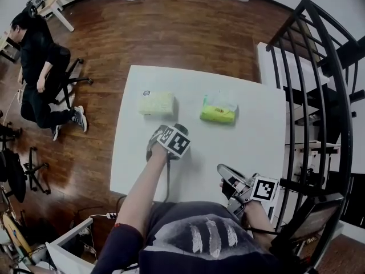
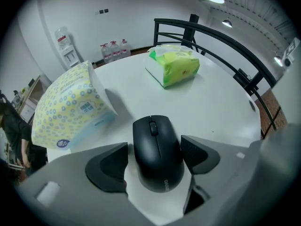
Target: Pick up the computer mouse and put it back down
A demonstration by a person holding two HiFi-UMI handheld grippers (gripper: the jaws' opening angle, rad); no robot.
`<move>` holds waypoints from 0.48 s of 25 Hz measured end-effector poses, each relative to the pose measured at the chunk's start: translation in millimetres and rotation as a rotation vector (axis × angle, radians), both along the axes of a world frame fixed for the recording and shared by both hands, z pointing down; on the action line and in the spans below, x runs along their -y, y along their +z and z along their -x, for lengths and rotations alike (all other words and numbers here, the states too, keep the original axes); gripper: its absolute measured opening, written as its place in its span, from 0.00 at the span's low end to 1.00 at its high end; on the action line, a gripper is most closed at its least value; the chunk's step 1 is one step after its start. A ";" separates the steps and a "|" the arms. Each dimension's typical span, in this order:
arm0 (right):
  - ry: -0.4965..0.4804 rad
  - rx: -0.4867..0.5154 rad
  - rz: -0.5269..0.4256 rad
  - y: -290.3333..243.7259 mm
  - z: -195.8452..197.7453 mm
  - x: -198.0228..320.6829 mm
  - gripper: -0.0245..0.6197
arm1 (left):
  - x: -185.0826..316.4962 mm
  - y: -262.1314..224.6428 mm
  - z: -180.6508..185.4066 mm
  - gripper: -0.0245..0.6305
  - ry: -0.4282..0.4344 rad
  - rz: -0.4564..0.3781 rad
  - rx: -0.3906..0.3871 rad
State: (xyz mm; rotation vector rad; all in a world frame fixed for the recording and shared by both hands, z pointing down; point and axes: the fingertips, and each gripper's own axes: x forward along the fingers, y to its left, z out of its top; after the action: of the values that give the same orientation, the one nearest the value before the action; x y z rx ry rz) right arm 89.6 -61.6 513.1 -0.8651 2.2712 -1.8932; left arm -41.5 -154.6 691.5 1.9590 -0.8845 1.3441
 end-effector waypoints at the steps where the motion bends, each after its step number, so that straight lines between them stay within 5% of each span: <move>1: -0.001 0.005 -0.001 1.6 2.7 0.7 0.04 | 0.0 0.2 1.6 0.60 0.003 -0.002 -0.003; 12: 0.021 0.028 -0.025 0.6 5.3 4.6 0.04 | -2.6 -0.1 7.4 0.52 0.042 0.007 -0.017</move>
State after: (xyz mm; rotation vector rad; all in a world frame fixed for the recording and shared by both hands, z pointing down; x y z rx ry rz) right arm 84.4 -66.3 513.7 -0.8504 2.2565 -1.8522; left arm -48.9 -152.0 691.4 1.9907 -0.8340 1.3504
